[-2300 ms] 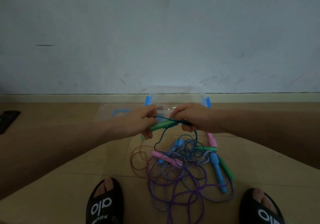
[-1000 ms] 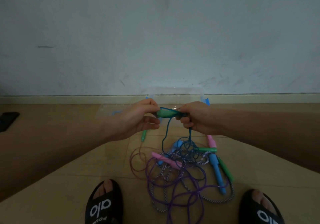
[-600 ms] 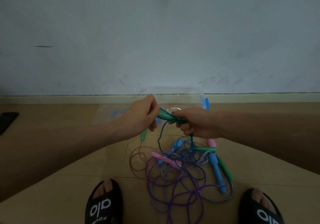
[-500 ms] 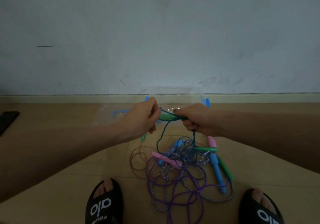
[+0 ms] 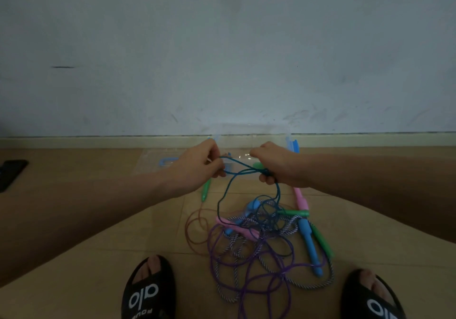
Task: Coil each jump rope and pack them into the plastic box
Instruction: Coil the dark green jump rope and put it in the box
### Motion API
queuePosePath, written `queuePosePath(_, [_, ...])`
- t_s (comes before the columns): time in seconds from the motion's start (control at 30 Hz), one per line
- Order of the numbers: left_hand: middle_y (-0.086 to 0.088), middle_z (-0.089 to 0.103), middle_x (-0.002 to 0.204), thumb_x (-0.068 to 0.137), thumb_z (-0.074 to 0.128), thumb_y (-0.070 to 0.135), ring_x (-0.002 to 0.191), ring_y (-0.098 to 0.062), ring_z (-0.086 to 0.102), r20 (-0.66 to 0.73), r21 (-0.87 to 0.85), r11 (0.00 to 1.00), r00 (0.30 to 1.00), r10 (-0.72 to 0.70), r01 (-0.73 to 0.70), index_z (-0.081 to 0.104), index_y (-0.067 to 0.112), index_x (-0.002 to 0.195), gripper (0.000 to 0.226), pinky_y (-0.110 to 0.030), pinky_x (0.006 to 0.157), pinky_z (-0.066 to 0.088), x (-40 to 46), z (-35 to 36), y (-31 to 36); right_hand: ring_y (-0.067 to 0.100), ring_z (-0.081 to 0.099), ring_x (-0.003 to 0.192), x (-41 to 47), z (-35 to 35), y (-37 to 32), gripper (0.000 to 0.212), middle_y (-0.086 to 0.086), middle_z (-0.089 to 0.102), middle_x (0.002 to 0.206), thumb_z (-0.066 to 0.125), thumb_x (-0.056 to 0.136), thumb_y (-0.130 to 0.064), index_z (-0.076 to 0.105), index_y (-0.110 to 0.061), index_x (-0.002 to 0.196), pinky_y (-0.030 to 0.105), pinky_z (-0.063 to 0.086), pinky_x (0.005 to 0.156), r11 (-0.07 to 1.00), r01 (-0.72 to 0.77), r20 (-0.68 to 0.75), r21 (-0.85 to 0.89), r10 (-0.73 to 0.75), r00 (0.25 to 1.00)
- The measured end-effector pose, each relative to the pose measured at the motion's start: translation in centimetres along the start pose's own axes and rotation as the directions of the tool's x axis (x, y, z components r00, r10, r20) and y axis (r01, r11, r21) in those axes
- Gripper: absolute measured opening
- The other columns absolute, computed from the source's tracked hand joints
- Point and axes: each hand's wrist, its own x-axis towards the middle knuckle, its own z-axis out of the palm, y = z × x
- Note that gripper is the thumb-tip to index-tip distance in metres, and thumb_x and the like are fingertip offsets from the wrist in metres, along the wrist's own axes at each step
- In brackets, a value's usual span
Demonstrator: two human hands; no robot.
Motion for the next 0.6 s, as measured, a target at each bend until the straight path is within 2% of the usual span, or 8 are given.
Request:
queuePosePath(0.07, [-0.023, 0.070, 0.096, 0.096, 0.053, 0.003, 0.081, -0.016, 0.074, -0.038, -0.131, 0.989, 0.997, -0.068, 0.062, 0.049, -0.003, 0.093, 0.008, -0.029, 0.077, 0.060, 0.3, -0.1, 0.0, 0.017, 0.052, 0.053, -0.2, -0.2, 0.1, 0.031, 0.014, 0.047, 0.101, 0.036, 0.098, -0.021, 0.039, -0.008, 0.126, 0.027, 0.037, 0.047, 1.000, -0.013, 0.012, -0.027, 0.013, 1.000])
queuePosePath(0.17, [-0.033, 0.066, 0.103, 0.094, 0.052, -0.003, 0.087, -0.026, 0.073, -0.064, -0.386, 0.907, 0.976, -0.209, 0.169, 0.044, 0.008, 0.088, 0.015, -0.038, 0.084, 0.060, 0.9, -0.2, 0.1, 0.018, 0.050, 0.050, -0.1, -0.5, 0.5, 0.023, 0.023, 0.055, 0.102, 0.038, 0.093, -0.009, 0.045, -0.006, 0.115, 0.027, 0.036, 0.045, 0.999, 0.000, 0.000, -0.043, 0.000, 1.000])
queuePosePath(0.27, [-0.026, 0.057, 0.089, 0.095, 0.047, -0.003, 0.073, -0.024, 0.065, -0.026, -0.564, 0.795, 0.957, -0.288, 0.224, 0.042, 0.010, 0.086, 0.017, -0.033, 0.072, 0.062, 1.3, -0.1, 0.4, 0.020, 0.045, 0.053, 0.0, -0.4, 0.6, 0.014, 0.021, 0.054, 0.079, 0.036, 0.093, -0.011, 0.047, -0.004, 0.099, 0.028, 0.032, 0.046, 1.000, -0.010, -0.006, -0.018, 0.010, 1.000])
queuePosePath(0.33, [-0.011, 0.047, 0.076, 0.096, 0.047, -0.001, 0.061, -0.016, 0.052, -0.029, -0.610, 0.762, 0.955, -0.295, 0.216, 0.043, 0.011, 0.085, 0.016, -0.027, 0.060, 0.058, 1.4, 0.1, 0.6, 0.019, 0.041, 0.052, 0.0, -0.4, 0.6, 0.025, 0.015, 0.047, 0.070, 0.035, 0.096, -0.024, 0.046, -0.004, 0.104, 0.027, 0.029, 0.046, 1.000, -0.025, 0.002, -0.001, 0.025, 1.000])
queuePosePath(0.4, [-0.005, 0.042, 0.070, 0.098, 0.047, 0.002, 0.053, -0.010, 0.043, -0.033, -0.619, 0.755, 0.954, -0.297, 0.214, 0.045, 0.012, 0.087, 0.014, -0.022, 0.051, 0.048, 1.5, 0.2, 0.7, 0.018, 0.041, 0.051, 0.1, -0.3, 0.4, 0.035, 0.013, 0.045, 0.077, 0.034, 0.098, -0.035, 0.044, -0.007, 0.116, 0.025, 0.028, 0.045, 0.999, -0.030, 0.019, 0.016, 0.030, 0.999])
queuePosePath(0.47, [-0.003, 0.039, 0.066, 0.099, 0.047, 0.004, 0.047, -0.008, 0.037, -0.027, -0.624, 0.750, 0.954, -0.300, 0.219, 0.046, 0.012, 0.088, 0.014, -0.020, 0.044, 0.037, 1.6, 0.1, 0.9, 0.016, 0.042, 0.050, 0.2, -0.2, 0.3, 0.035, 0.014, 0.045, 0.085, 0.035, 0.098, -0.037, 0.043, -0.009, 0.116, 0.024, 0.030, 0.045, 1.000, -0.012, 0.022, -0.013, 0.012, 1.000])
queuePosePath(0.53, [-0.003, 0.039, 0.066, 0.099, 0.048, 0.005, 0.045, -0.008, 0.035, -0.044, -0.617, 0.761, 0.957, -0.287, 0.200, 0.047, 0.011, 0.086, 0.015, -0.020, 0.044, 0.034, 1.7, -0.1, 1.0, 0.016, 0.043, 0.049, 0.1, -0.1, 0.4, 0.030, 0.014, 0.046, 0.083, 0.037, 0.097, -0.036, 0.047, -0.008, 0.104, 0.025, 0.030, 0.046, 0.999, 0.001, 0.011, -0.047, 0.000, 1.000])
queuePosePath(0.6, [-0.004, 0.047, 0.068, 0.099, 0.051, 0.007, 0.049, -0.008, 0.047, -0.068, -0.562, 0.810, 0.967, -0.247, 0.167, 0.050, 0.011, 0.087, 0.013, -0.021, 0.053, 0.043, 1.7, -0.4, 1.1, 0.016, 0.042, 0.051, 0.1, 0.0, 0.8, 0.031, 0.015, 0.052, 0.082, 0.037, 0.096, -0.037, 0.050, -0.008, 0.096, 0.027, 0.031, 0.048, 0.998, -0.023, 0.009, -0.054, 0.024, 1.000])
